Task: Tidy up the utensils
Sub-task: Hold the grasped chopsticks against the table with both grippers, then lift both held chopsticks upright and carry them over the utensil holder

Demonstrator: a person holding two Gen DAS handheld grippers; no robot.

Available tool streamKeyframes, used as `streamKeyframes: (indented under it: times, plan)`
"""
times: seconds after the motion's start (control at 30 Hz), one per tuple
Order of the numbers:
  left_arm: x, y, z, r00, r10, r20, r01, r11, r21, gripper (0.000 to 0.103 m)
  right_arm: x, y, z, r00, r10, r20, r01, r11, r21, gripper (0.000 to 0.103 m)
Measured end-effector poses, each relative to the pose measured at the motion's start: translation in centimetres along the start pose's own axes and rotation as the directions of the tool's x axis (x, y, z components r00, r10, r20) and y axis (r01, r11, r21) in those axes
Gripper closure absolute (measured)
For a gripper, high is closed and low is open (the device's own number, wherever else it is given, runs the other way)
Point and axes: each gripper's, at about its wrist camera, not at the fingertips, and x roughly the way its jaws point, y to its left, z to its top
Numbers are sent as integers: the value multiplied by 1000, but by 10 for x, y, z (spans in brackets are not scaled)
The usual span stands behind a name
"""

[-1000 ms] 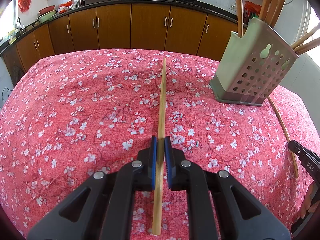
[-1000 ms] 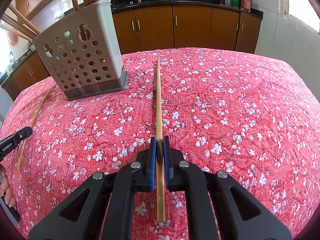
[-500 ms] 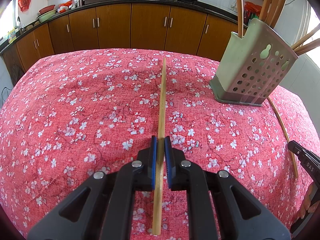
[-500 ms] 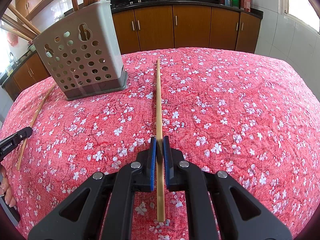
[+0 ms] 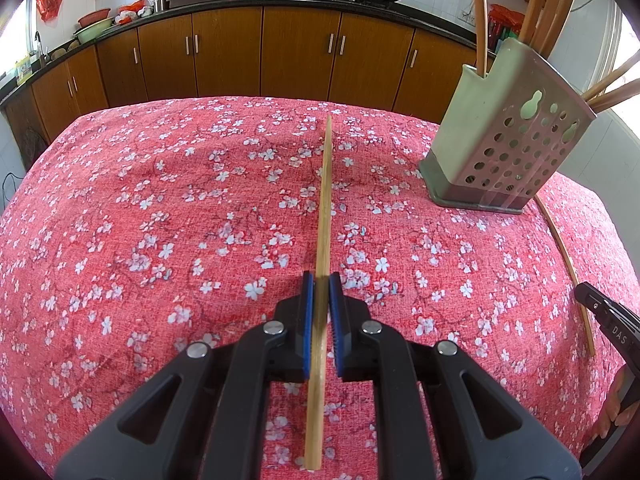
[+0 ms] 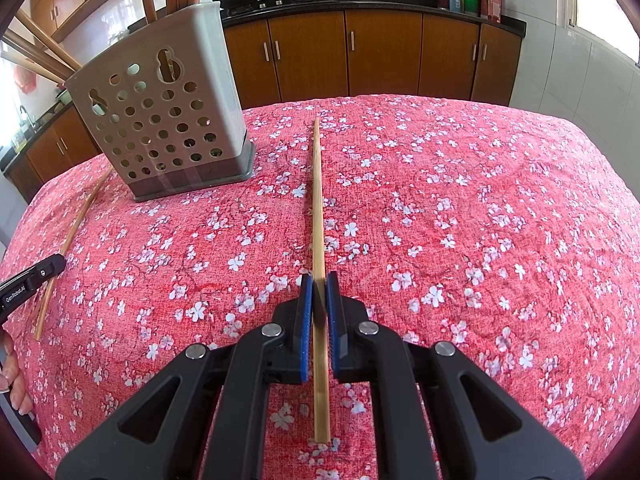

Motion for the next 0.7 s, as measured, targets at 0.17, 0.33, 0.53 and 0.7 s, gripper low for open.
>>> streamKeyframes:
  times: [0.17,0.33,0.53,0.7]
  plan:
    - [-6,-2,-3,1000,7,2,-7,1000,21,91,-4,2,-5,1000,-7,0,7,1000,-17,95]
    - [-19,-10,-21,1000,22,-1,-22,995,94,91,-14,-1,-17,1000,20,-2,-20,1000,-19,95]
    - [-31,-12,-25,999,39,1,-39,992,123,94,-27,-3,-19,1000,16,20,-16,1000,-17,95]
    - [-77,-11,-9,994,-10,112,-5,991,133,94,-71,-3,-4,986,14,169,-9,1000,-28,95]
